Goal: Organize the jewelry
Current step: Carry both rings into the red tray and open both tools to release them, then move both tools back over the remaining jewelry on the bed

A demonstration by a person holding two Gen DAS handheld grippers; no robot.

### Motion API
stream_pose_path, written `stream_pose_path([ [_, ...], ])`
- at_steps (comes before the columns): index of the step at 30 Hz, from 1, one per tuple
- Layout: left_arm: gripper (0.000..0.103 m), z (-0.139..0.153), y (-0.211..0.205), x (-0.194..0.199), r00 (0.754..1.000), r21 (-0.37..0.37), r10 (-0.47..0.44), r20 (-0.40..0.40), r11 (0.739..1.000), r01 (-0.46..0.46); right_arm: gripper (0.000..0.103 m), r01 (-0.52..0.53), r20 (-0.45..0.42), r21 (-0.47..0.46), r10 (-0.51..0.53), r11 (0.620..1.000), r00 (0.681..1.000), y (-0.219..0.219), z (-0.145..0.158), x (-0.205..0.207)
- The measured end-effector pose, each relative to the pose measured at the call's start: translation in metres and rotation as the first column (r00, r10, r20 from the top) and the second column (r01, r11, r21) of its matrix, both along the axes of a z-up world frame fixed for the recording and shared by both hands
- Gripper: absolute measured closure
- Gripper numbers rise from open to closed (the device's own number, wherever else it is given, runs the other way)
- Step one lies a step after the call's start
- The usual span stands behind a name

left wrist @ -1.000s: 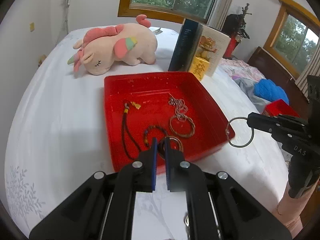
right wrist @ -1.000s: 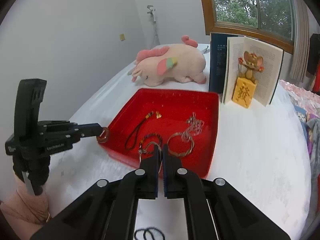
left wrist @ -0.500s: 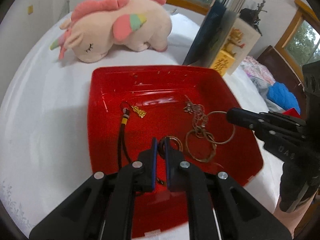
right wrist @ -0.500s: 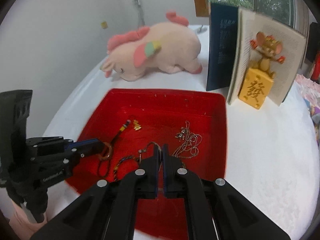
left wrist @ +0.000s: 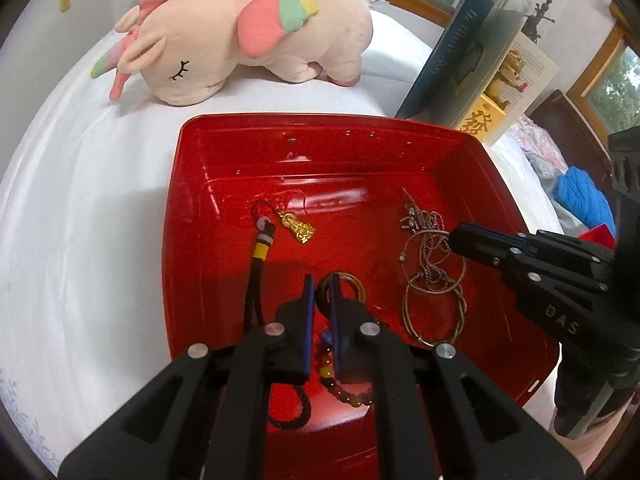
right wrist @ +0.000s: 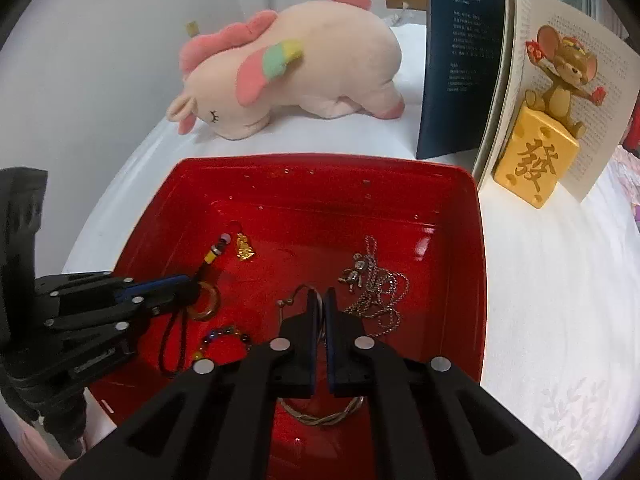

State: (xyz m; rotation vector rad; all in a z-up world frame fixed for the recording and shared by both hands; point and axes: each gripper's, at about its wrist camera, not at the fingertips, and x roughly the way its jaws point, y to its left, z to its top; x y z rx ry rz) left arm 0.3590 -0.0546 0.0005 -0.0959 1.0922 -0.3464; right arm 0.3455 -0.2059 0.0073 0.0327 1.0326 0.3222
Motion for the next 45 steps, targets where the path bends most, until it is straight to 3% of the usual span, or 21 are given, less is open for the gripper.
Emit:
stream_pose_path([
  [16, 0.096, -0.001, 0.004, 0.004, 0.999, 0.021, 0.032, 0.002, 0.999, -0.032, 0.099, -0.004, -0.018, -0.014, 0.004, 1.0, 1.0, 0.002, -0.002, 0.003],
  [19, 0.089, 0.0, 0.003, 0.003, 1.0, 0.014, 0.02, 0.006, 1.0, -0.02, 0.086, 0.013, -0.004, -0.017, -0.013, 1.0, 1.0, -0.001, 0.0, 0.002],
  [22, 0.078, 0.004, 0.001, -0.002, 1.0, 0.011, 0.009, 0.02, 1.0, -0.009, 0.086, 0.019, 0.001, -0.002, -0.019, 1.0, 1.0, -0.005, 0.004, -0.001],
  [29, 0.077, 0.015, 0.007, -0.016, 0.998, 0.019, 0.032, 0.054, 0.999, -0.033, 0.086, 0.037, 0.03, -0.003, -0.037, 0.999, 0.999, -0.012, 0.015, -0.019],
  [33, 0.065, 0.024, 0.012, -0.031, 0.992, 0.057, 0.066, 0.105, 0.996, -0.072, 0.085, 0.039, 0.05, -0.001, -0.039, 0.999, 0.998, -0.015, 0.024, -0.037],
  [38, 0.041, 0.032, 0.012, -0.064, 0.986, 0.078, 0.073, 0.15, 0.993, -0.085, 0.066, 0.047, 0.082, 0.003, -0.047, 0.999, 0.995, -0.016, 0.036, -0.06],
  [40, 0.037, 0.034, 0.014, -0.079, 0.983, 0.081, 0.079, 0.168, 0.992, -0.093, 0.062, 0.038, 0.107, -0.017, -0.036, 0.999, 0.994, -0.012, 0.041, -0.073],
  [42, 0.034, 0.037, 0.015, -0.093, 0.979, 0.089, 0.083, 0.188, 0.991, -0.101, 0.046, 0.032, 0.126, -0.039, -0.027, 0.999, 0.992, -0.007, 0.044, -0.086],
  [45, 0.025, 0.042, 0.016, -0.113, 0.972, 0.083, 0.089, 0.22, 0.991, -0.109, 0.031, 0.031, 0.156, -0.058, -0.022, 0.998, 0.987, -0.004, 0.049, -0.108],
])
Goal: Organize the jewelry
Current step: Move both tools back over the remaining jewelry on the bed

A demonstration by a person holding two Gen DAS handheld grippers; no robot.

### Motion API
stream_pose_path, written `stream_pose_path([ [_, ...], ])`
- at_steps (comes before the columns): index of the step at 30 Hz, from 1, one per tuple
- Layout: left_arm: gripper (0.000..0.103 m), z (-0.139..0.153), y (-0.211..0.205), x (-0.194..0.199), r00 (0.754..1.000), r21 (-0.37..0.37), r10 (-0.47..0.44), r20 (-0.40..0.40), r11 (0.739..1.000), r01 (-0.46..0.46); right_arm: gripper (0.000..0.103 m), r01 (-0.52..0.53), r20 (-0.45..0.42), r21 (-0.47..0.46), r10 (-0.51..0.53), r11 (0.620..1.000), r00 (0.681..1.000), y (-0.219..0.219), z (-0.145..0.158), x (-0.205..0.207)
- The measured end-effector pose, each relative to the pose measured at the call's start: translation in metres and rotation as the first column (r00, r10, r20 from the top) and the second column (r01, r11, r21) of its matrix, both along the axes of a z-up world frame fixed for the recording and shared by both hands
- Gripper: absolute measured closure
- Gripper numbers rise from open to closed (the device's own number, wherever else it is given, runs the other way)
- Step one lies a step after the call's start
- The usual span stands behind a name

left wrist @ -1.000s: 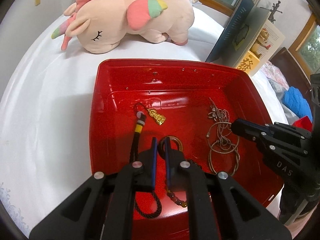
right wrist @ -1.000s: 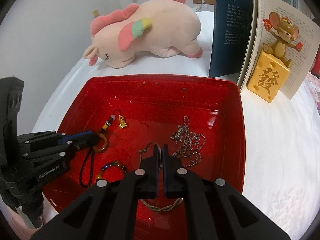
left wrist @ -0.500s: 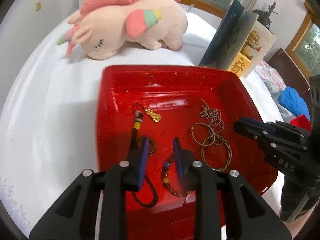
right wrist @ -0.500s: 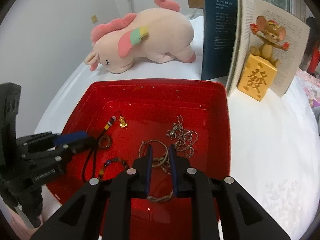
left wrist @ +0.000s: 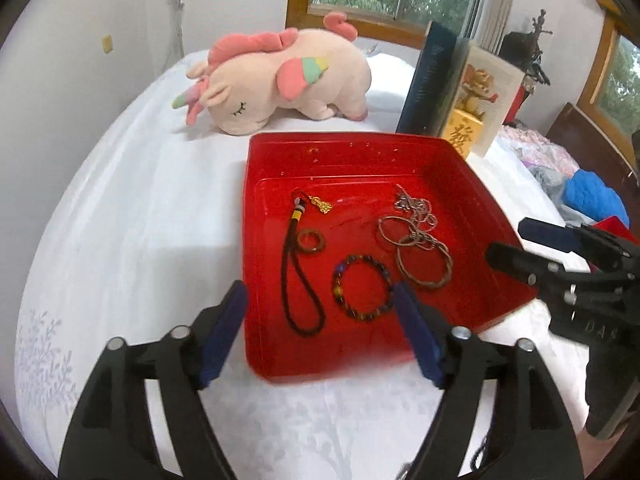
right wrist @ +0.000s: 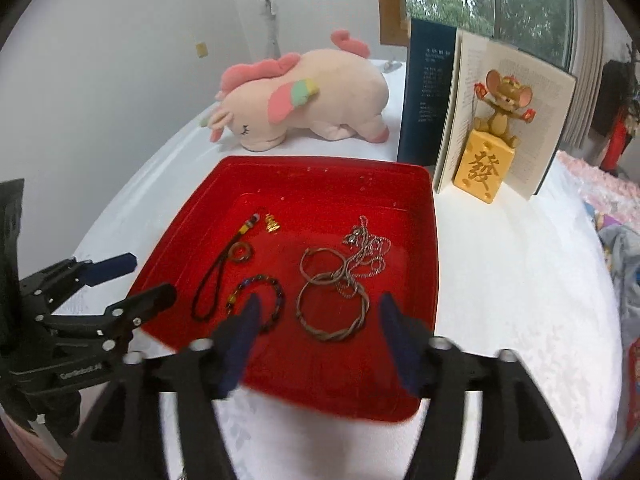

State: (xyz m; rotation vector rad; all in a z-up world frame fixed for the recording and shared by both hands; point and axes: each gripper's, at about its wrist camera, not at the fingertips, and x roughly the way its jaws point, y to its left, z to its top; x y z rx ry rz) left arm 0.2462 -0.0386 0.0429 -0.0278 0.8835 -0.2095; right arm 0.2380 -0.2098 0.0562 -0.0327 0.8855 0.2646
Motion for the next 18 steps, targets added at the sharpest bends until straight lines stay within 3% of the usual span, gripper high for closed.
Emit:
stream_pose_path([
  [3, 0.018, 0.007, 0.0, -0.026, 0.998, 0.022, -0.003, 0.06, 1.0, 0.002, 0.016, 0.008, 0.038, -0.01, -0.008, 1.0, 0.999, -0.002, 0.003, -0.025],
  [6, 0.015, 0.011, 0.005, -0.048, 0.996, 0.016, 0.007, 0.086, 1.0, -0.008, 0.008, 0.028, 0.087, -0.027, -0.026, 0.999, 0.996, -0.006, 0.005, -0.053],
  [12, 0.013, 0.019, 0.016, -0.091, 0.989, 0.003, 0.013, 0.147, 1.0, -0.014, 0.004, 0.037, 0.131, 0.015, -0.038, 0.999, 0.991, -0.012, 0.003, -0.099],
  [18, 0.01, 0.017, 0.017, -0.118, 0.988, 0.0, -0.02, 0.154, 1.0, 0.02, 0.004, 0.0, 0.141, 0.027, -0.004, 1.0, 0.99, -0.009, -0.001, -0.129],
])
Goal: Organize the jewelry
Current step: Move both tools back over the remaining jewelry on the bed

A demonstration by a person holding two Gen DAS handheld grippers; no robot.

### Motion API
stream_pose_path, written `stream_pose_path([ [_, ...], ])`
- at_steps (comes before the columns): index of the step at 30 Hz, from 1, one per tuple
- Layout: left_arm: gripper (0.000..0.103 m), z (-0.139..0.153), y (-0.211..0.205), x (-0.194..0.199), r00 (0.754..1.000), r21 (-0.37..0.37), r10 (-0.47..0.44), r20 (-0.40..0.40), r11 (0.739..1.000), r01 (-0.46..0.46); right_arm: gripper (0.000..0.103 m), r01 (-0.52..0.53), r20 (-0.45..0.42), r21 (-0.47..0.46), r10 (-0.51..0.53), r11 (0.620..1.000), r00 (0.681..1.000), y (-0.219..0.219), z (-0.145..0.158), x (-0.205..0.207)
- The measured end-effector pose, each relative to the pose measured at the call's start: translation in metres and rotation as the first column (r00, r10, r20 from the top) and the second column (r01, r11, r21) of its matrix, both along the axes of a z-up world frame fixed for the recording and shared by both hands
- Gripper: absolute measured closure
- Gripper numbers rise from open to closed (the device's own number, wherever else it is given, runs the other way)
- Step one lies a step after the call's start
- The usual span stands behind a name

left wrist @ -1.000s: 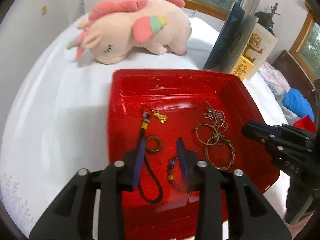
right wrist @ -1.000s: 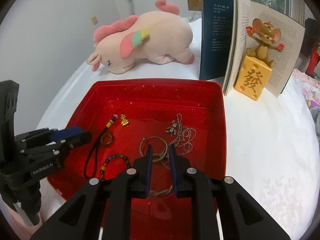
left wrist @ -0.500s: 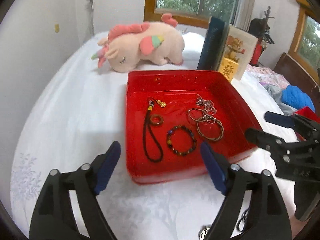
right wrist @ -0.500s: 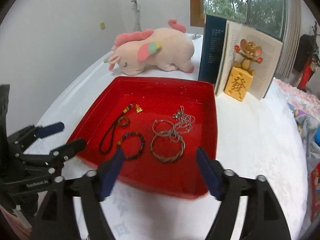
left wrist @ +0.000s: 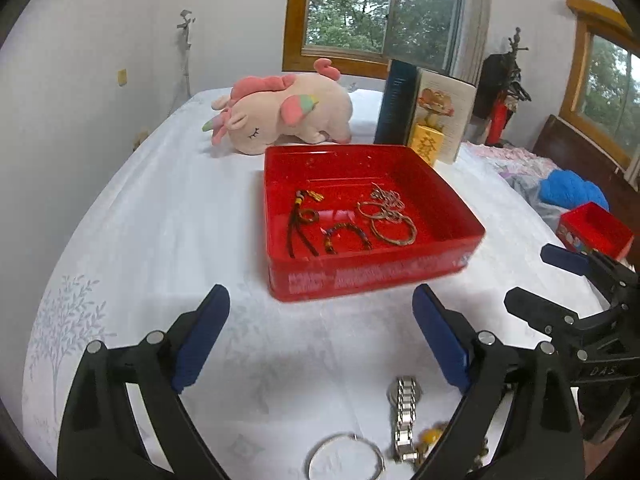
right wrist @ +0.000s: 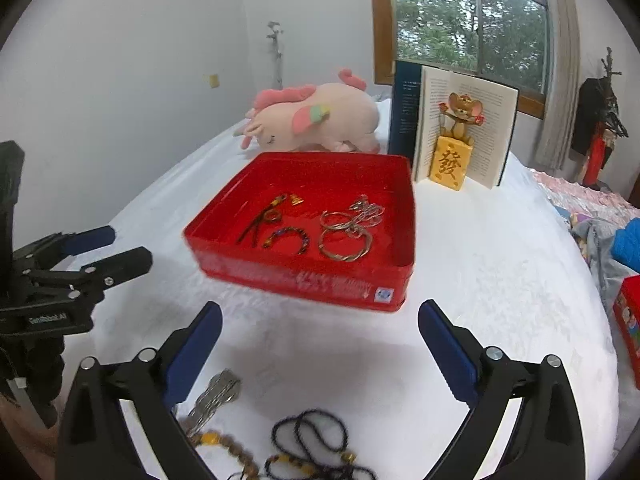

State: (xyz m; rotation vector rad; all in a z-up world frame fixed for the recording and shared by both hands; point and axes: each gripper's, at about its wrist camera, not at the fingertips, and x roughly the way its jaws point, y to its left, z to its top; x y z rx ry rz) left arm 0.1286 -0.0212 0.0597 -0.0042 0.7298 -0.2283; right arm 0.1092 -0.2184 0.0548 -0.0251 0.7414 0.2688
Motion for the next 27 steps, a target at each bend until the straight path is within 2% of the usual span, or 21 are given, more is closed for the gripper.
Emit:
stream_pose_path([
  [5, 0.008, -0.005, 0.003, -0.016, 1.0, -0.007, -0.015, -0.011, 1.0, 0.015, 0.004, 0.006, -0.028, -0.014, -0.006, 1.0, 1.0, 0.0, -0.008, -0.019],
  [10, 0.008, -0.01, 0.006, -0.032, 1.0, -0.002, -0.005, -0.013, 1.0, 0.005, 0.004, 0.026, -0.076, 0.013, -0.025, 1.0, 0.997, -0.008, -0.02, -0.034],
  [13, 0.008, -0.013, 0.007, -0.039, 1.0, -0.001, -0.005, -0.02, 1.0, 0.005, 0.004, 0.069, -0.075, -0.009, -0.069, 0.998, 0.995, -0.013, -0.021, -0.042],
  [20, 0.008, -0.025, 0.021, -0.052, 0.998, -0.018, 0.025, -0.055, 0.999, -0.026, 0.004, 0.101, -0.082, -0.006, -0.101, 0.995, 0.992, -0.024, -0.026, -0.058],
  [23, 0.008, -0.028, 0.03, -0.055, 0.996, -0.027, 0.053, -0.069, 0.998, -0.055, 0.004, 0.095, -0.11, 0.029, -0.091, 0.995, 0.99, -0.032, -0.028, -0.059],
  [27, 0.008, -0.032, 0.04, -0.059, 0.994, -0.021, 0.08, -0.078, 0.996, -0.082, 0.004, 0.107, -0.157, 0.122, -0.087, 0.987, 0.984, -0.047, -0.034, -0.062],
])
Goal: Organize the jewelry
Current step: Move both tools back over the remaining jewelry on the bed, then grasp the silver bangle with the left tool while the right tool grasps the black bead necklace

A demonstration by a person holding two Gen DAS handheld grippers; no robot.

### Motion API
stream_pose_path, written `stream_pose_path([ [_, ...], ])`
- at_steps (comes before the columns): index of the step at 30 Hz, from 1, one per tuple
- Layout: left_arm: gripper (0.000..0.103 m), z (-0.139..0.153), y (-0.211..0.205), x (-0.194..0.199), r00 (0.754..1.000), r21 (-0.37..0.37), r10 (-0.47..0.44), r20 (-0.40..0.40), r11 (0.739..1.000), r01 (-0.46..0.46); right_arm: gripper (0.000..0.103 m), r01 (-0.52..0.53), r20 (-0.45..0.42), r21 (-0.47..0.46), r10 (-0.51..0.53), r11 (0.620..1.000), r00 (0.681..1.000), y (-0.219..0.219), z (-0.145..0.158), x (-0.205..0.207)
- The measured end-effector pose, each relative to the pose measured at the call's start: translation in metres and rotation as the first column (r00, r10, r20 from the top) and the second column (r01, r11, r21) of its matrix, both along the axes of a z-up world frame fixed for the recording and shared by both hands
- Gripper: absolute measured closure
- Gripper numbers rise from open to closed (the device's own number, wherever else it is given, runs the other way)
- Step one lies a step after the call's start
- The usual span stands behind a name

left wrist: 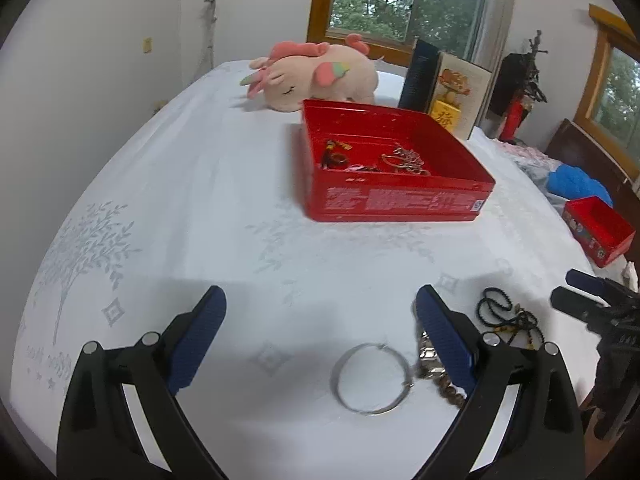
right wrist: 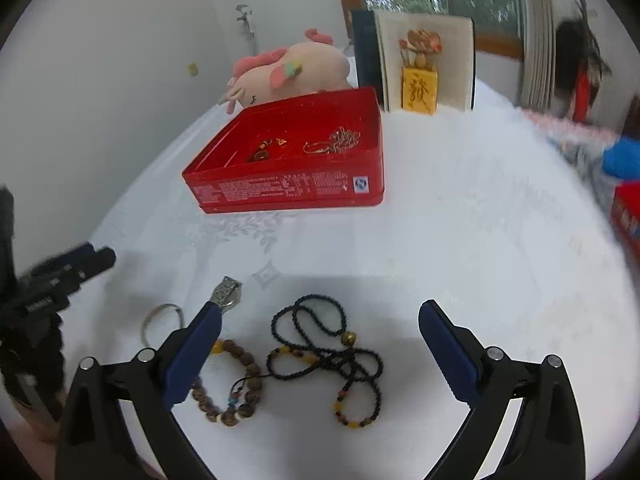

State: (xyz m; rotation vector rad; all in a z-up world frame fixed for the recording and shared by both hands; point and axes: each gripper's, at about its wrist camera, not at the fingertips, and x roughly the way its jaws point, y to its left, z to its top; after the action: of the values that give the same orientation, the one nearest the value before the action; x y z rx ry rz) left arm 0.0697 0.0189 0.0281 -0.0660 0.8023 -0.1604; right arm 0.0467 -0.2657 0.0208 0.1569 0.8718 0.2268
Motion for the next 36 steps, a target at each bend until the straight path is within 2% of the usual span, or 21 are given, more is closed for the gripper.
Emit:
stream_pose_path([
  [6, 0.008, -0.011, 0.003, -0.007, 0.999, 0.024, -0.023, -0.037, 0.999, 0.024, 0.004, 0.052, 0.009, -0.005, -0.052, 0.999, 0.999, -0.012, -0.003, -0.01],
  [10, 0.008, -0.03, 0.001, -0.006, 0.992, 0.045, -0.059, -0.114, 0.997, 0.065, 0.004, 0.091, 0.064, 0.017, -0.092, 0.996, 0.994, -0.024, -0.007, -0.018],
  [14, 0.008, -0.046, -0.004, -0.005, 0.979, 0.038, -0.098, -0.181, 0.994, 0.107, 0.004, 0.094, 0.047, 0.018, -0.095, 0.995, 0.994, -0.03, -0.013, -0.017],
  [21, 0.008, -0.062, -0.01, -0.006, 0.97, 0.068, -0.105, -0.219, 0.99, 0.123, 0.004, 0.063, 0.015, 0.009, -0.063, 0.998, 0.998, -0.027, -0.021, -0.016],
  [27, 0.008, -0.069, -0.012, -0.003, 0.963, 0.089, -0.106, -0.247, 0.987, 0.131, 0.004, 0.045, -0.052, 0.008, -0.045, 0.999, 0.998, -0.024, -0.032, -0.011],
  [30, 0.016, -0.077, -0.01, 0.001, 0.959, 0.109, -0.11, -0.262, 0.984, 0.142, 0.004, 0.0, -0.088, 0.009, 0.001, 1.0, 0.996, -0.02, -0.035, -0.008],
  [34, 0.037, -0.074, -0.004, 0.003, 0.963, 0.121, -0.105, -0.249, 0.983, 0.138, 0.004, -0.043, -0.102, -0.029, 0.04, 0.999, 0.994, -0.012, -0.036, -0.005],
  [36, 0.042, -0.074, -0.002, 0.004, 0.963, 0.119, -0.111, -0.247, 0.982, 0.143, 0.004, -0.067, -0.12, -0.048, 0.061, 0.997, 0.991, -0.007, -0.038, -0.001],
])
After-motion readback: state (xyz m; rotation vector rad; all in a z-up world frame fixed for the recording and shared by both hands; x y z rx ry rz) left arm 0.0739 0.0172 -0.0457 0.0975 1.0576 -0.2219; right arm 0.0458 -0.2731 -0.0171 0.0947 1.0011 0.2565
